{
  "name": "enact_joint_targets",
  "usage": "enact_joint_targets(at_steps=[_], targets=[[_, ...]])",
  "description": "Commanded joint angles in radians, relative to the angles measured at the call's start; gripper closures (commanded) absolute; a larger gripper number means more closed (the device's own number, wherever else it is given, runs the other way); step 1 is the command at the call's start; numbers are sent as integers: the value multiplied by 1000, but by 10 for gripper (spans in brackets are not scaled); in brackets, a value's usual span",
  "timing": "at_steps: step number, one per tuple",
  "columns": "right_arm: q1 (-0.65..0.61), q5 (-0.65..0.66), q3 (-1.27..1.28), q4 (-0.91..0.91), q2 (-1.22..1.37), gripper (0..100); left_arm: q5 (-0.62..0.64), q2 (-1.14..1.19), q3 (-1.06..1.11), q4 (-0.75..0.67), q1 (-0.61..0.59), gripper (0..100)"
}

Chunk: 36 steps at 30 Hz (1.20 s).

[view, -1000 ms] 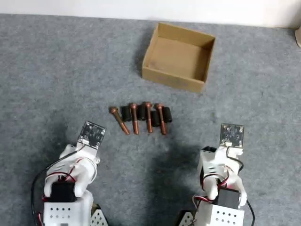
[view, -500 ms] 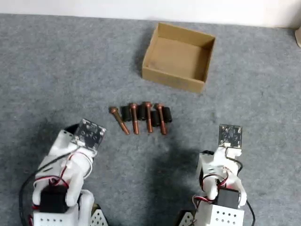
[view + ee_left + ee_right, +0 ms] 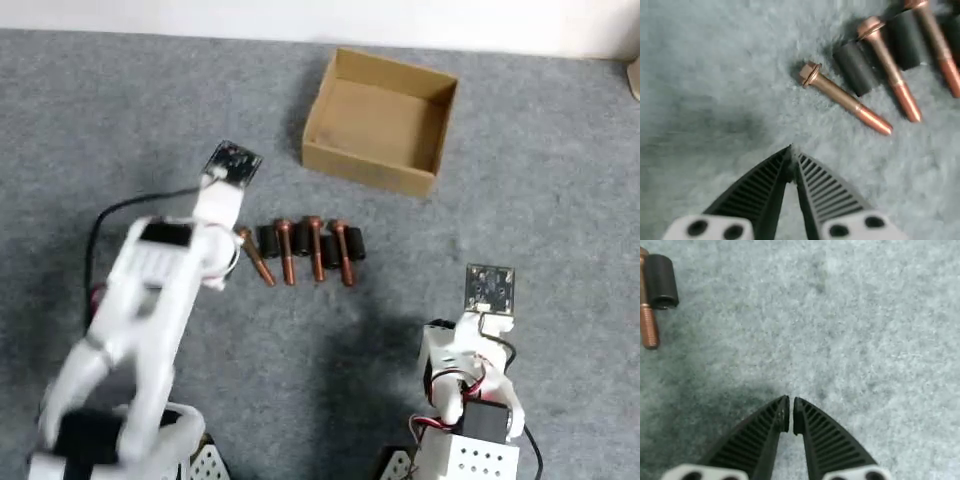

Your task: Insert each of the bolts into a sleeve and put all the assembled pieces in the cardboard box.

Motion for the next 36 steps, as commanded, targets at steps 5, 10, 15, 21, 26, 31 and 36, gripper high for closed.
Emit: enact_joint_targets(at_steps=[5,10,15,21,26,31,36], targets=[[-2,-5,139,5,-7,979,106,208,-209,-21,24,989],[-2,-5,139,-1,-8,979,180,216,-176,-29,44,989],[-18,140,87,-35,2,978,199,206,-119,-81,54,989],[-101,117,-170,-96,142,976,201,203,-122,-81,10,989],[-228,12,-427,-205,562,933,201,203,-124,-81,-2,989],[-429,-161,-763,-239,1047,933,201,205,-117,-103,-5,989],[-516,-270,-1024,-242,1414,930,201,205,-116,-103,-7,989]])
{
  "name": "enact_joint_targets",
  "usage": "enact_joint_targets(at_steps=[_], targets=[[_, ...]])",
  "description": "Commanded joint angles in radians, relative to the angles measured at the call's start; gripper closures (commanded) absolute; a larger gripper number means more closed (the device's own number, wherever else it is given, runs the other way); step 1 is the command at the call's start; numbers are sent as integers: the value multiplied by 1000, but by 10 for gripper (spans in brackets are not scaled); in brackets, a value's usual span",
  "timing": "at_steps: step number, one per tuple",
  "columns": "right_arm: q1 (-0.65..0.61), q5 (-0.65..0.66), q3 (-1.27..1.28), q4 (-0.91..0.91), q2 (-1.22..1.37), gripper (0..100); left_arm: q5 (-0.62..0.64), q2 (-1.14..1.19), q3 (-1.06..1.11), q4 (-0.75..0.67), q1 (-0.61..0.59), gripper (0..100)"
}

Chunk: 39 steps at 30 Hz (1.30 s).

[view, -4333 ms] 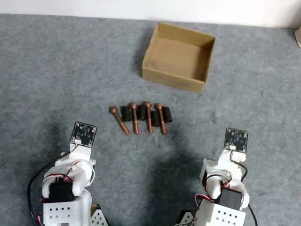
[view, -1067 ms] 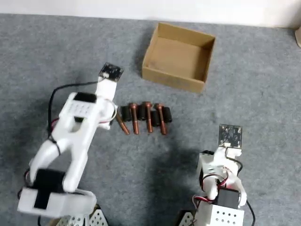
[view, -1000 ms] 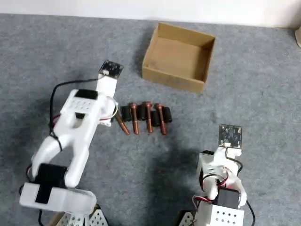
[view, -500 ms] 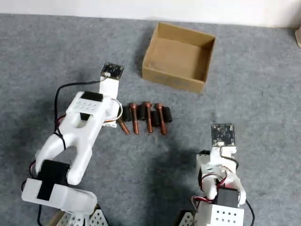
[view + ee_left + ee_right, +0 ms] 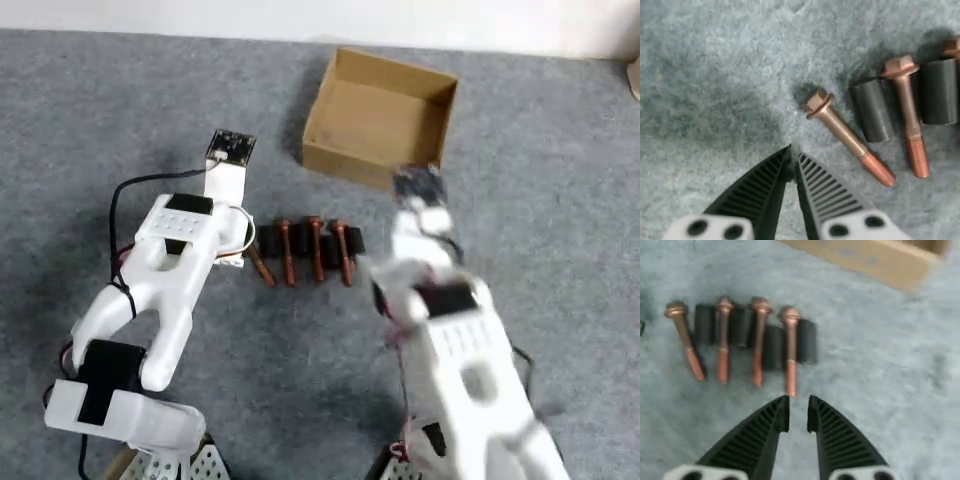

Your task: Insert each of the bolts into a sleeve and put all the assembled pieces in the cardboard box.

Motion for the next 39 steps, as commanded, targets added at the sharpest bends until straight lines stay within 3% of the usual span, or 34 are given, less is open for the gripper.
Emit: enact_joint_targets(at_steps=[1,7,15,30,39], targets=[[-39,-77,-209,-25,257,929,9,-16,-2,-18,-15,989],[-64,-92,-389,-25,496,928,9,-16,-7,-20,-42,989],[-111,-87,-424,-24,694,928,9,-16,-7,-20,-39,989],[-97,-94,-481,-1,694,928,9,-16,-10,-20,-39,989],[-61,-127,-415,24,492,928,9,-10,-7,-43,-39,989]])
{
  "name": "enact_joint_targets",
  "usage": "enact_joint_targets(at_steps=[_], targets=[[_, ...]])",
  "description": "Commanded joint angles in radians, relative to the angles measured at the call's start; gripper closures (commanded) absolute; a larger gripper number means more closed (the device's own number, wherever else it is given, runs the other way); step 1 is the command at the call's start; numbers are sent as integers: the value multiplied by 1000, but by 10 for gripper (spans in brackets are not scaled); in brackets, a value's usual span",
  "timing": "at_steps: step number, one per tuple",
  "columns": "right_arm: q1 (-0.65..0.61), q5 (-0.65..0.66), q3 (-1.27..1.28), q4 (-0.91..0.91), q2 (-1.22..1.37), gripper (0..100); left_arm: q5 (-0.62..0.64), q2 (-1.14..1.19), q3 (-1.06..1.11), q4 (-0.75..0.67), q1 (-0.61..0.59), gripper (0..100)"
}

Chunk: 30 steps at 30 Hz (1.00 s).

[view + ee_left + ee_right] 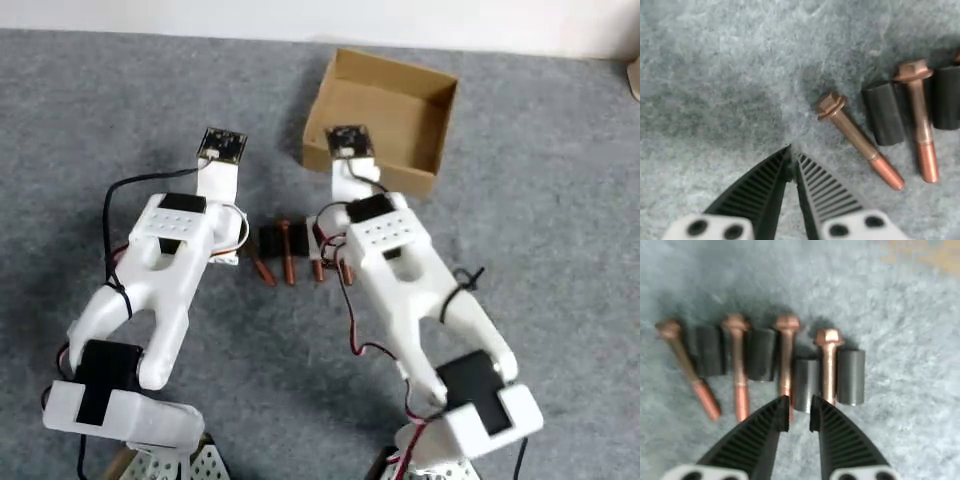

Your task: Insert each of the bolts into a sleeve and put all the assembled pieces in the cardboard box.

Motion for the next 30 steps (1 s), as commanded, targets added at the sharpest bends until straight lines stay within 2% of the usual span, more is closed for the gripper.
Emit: enact_joint_targets(at_steps=[1,5,23,30], targets=[[58,-14,45,-21,-108,928,9,-7,-7,-35,-12,989],[99,-9,124,-88,-130,928,9,-7,-7,-35,-12,989],[68,-8,142,-90,-18,924,9,-7,-4,-48,-12,989],[45,-8,147,-90,-16,817,9,-7,-2,-48,-12,989]])
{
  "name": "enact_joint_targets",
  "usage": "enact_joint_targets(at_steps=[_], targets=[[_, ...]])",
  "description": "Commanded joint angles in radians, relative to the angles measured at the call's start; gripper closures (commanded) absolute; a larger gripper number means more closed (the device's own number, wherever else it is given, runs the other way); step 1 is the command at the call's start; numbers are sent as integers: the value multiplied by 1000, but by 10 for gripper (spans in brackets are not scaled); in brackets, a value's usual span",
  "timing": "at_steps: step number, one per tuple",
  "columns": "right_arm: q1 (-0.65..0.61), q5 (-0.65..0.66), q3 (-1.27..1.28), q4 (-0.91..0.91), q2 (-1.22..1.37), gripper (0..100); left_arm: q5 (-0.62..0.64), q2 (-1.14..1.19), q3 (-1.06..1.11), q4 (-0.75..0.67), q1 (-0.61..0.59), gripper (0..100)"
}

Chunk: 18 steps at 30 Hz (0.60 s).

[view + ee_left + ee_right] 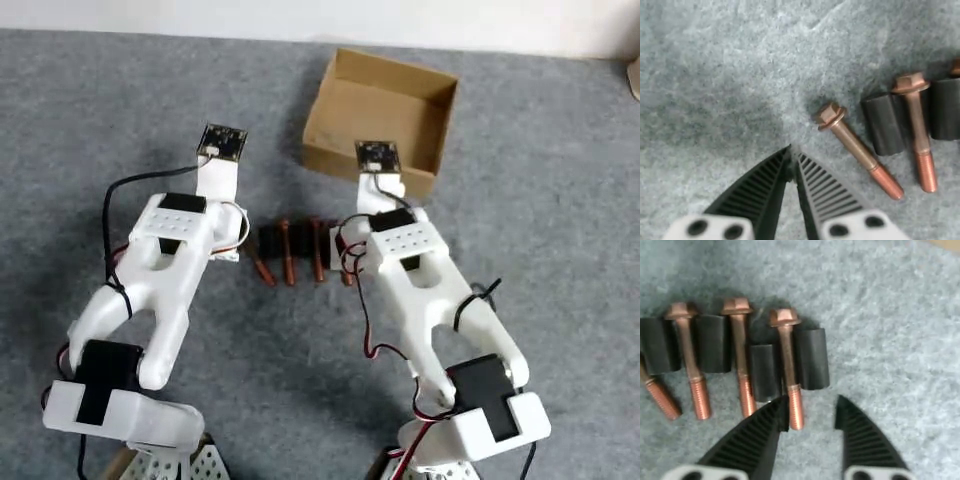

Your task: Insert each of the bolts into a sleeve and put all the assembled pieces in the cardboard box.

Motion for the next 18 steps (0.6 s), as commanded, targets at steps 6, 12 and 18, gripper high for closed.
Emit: enact_joint_targets(at_steps=[6,12,18], targets=[[-25,-5,-5,-25,-1,817,9,-7,-4,-17,-12,989],[-71,-5,-1,-137,-1,817,9,-5,-4,-17,-10,989],[-88,-11,1,-150,-1,817,9,-5,-2,-31,-10,989]])
